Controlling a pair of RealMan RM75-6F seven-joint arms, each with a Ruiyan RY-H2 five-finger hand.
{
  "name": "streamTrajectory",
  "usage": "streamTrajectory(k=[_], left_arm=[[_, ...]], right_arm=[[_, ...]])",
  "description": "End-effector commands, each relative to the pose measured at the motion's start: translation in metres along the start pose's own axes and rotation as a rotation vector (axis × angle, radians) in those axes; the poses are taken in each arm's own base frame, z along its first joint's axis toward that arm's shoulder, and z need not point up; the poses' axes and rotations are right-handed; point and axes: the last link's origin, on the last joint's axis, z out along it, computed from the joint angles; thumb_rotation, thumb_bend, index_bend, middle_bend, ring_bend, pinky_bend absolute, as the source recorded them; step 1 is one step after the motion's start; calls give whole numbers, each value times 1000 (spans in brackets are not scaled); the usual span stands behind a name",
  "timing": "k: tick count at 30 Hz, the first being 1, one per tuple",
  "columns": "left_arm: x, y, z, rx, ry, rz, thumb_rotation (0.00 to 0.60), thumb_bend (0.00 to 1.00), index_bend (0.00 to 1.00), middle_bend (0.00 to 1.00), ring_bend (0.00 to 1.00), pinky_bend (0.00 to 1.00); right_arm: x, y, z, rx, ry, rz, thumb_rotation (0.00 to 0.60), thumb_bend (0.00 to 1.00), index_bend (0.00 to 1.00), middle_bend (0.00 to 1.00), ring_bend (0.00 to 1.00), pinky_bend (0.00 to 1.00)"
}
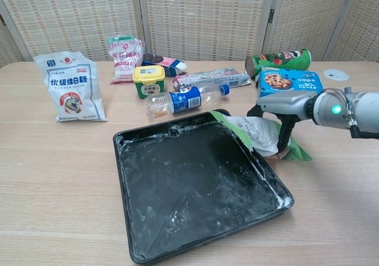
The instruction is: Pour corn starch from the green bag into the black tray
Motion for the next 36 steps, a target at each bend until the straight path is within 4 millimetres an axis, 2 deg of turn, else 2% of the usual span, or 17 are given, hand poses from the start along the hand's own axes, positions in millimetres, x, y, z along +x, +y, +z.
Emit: streamTrajectory(k=[1, 9, 13, 17, 22, 29, 36], left_arm=[[0, 0, 0, 0, -1, 0, 600, 461, 208, 144, 146, 0], [0, 0, 1, -4, -2, -1, 600, 461, 206, 144, 146, 0], [1, 1, 2, -10, 3, -3, 600, 461, 206, 144, 146, 0], [1, 2, 2, -16, 7, -8, 600, 461, 206, 144, 146, 0], [1, 1, 0, -15, 12, -12, 600, 462, 205, 144, 146, 0], [6, -5, -5, -10, 23, -6, 600, 462, 205, 144, 146, 0], [8, -8, -9, 3, 29, -5, 600, 461, 204, 144, 146, 0]], right_arm=[[0, 2, -2, -7, 41, 28, 600, 167, 672, 510, 356, 170], [13, 2, -12, 12, 163, 66, 600, 194, 741, 568, 468, 297], [35, -8, -19, 49, 257, 39, 600, 205, 744, 570, 488, 351], [59, -26, -24, 84, 345, -108, 600, 206, 744, 570, 508, 375], [73, -54, -24, 105, 427, -383, 600, 206, 745, 570, 515, 385], [76, -95, -15, 128, 505, -634, 600, 205, 744, 570, 534, 384], [74, -111, -12, 126, 574, -726, 600, 206, 745, 570, 553, 374]])
